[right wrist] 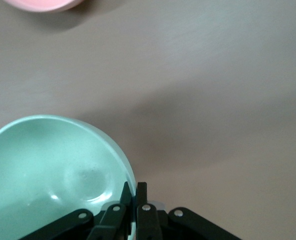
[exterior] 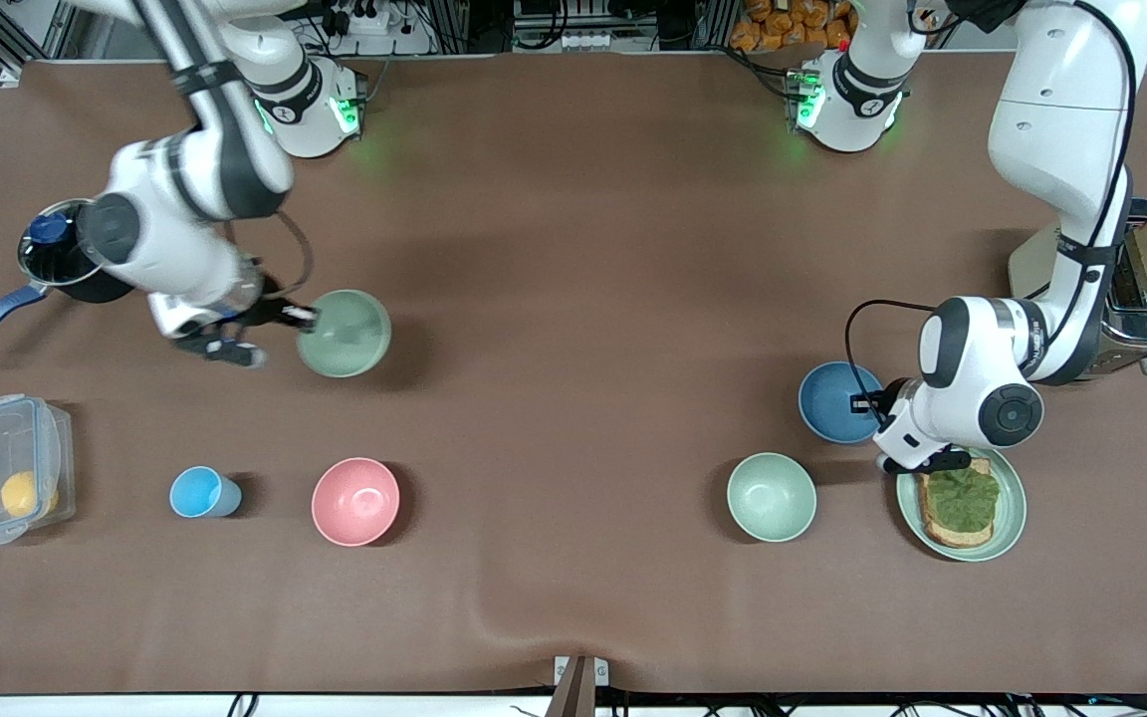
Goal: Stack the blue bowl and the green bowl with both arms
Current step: 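Grasp the green bowl with the right gripper while the left gripper grasps the blue bowl, then carry the green bowl with the right gripper while the left gripper carries the blue bowl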
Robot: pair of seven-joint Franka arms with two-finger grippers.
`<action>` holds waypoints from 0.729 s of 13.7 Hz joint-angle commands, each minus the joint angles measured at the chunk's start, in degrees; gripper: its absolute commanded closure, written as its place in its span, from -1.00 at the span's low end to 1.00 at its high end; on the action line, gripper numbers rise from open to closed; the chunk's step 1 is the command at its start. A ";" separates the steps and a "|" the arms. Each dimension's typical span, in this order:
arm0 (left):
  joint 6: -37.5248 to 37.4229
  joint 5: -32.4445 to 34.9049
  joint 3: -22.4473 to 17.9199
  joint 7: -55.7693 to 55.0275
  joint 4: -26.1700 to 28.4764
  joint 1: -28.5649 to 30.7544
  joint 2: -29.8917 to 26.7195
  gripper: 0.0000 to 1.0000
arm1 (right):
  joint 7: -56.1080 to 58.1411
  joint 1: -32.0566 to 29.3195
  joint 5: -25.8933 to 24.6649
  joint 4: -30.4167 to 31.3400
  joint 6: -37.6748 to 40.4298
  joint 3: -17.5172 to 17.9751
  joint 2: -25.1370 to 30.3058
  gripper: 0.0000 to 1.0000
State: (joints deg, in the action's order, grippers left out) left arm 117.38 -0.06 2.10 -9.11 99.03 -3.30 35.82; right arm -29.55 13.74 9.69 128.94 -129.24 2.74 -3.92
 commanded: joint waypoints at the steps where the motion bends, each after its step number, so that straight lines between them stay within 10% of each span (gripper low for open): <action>1: -0.40 -0.20 -0.25 -1.17 0.64 0.22 -1.79 1.00 | -14.16 8.12 0.60 -4.99 0.48 -0.63 -1.52 1.00; 10: -3.48 -5.62 3.62 -9.26 4.05 0.57 -11.62 1.00 | -39.77 25.45 -0.37 -9.76 -18.05 -0.98 -16.46 1.00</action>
State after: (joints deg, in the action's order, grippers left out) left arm 114.84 -1.71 4.78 -17.15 99.19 -3.13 29.68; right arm -64.79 36.17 9.76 121.63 -144.54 2.61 -16.35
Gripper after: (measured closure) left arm 0.934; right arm 0.952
